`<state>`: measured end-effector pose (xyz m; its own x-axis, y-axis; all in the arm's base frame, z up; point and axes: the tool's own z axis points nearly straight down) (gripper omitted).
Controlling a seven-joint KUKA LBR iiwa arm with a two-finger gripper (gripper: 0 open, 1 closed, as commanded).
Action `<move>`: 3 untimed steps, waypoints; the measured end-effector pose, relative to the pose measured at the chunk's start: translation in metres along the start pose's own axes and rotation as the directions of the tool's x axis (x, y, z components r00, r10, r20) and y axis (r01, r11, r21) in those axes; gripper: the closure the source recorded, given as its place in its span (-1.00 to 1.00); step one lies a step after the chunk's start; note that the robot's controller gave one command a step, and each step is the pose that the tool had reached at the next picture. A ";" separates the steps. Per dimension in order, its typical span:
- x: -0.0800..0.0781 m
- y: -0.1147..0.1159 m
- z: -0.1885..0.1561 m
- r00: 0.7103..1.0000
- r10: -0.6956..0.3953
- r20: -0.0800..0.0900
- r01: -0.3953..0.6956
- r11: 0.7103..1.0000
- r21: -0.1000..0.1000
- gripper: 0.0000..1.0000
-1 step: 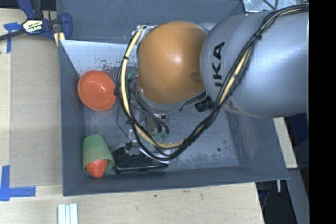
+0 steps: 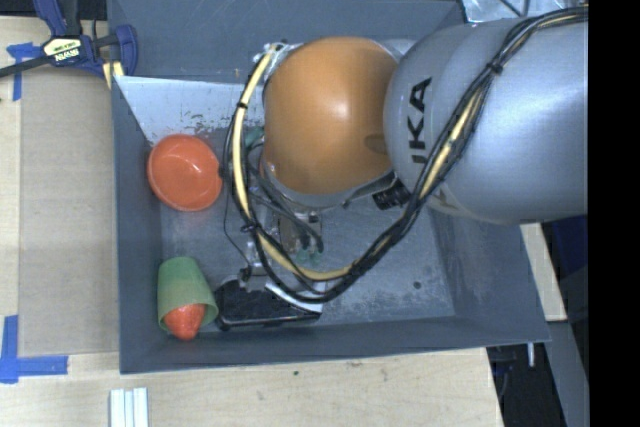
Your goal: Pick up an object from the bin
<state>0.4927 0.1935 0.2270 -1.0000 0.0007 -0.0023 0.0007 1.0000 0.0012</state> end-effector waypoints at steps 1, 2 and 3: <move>-0.014 0.019 0.061 0.976 -0.216 -0.001 0.216 0.976 0.000 -1.00; -0.019 0.032 0.033 0.995 0.098 0.000 -0.098 0.995 -0.001 -1.00; -0.024 0.029 0.019 1.000 0.001 0.002 -0.001 1.000 -0.001 -1.00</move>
Offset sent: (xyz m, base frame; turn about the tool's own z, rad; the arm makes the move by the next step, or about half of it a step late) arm 0.0204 0.0387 -0.0131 0.2126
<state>0.5169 0.2220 0.2081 -1.0000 0.0013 -0.0045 0.0013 1.0000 0.0021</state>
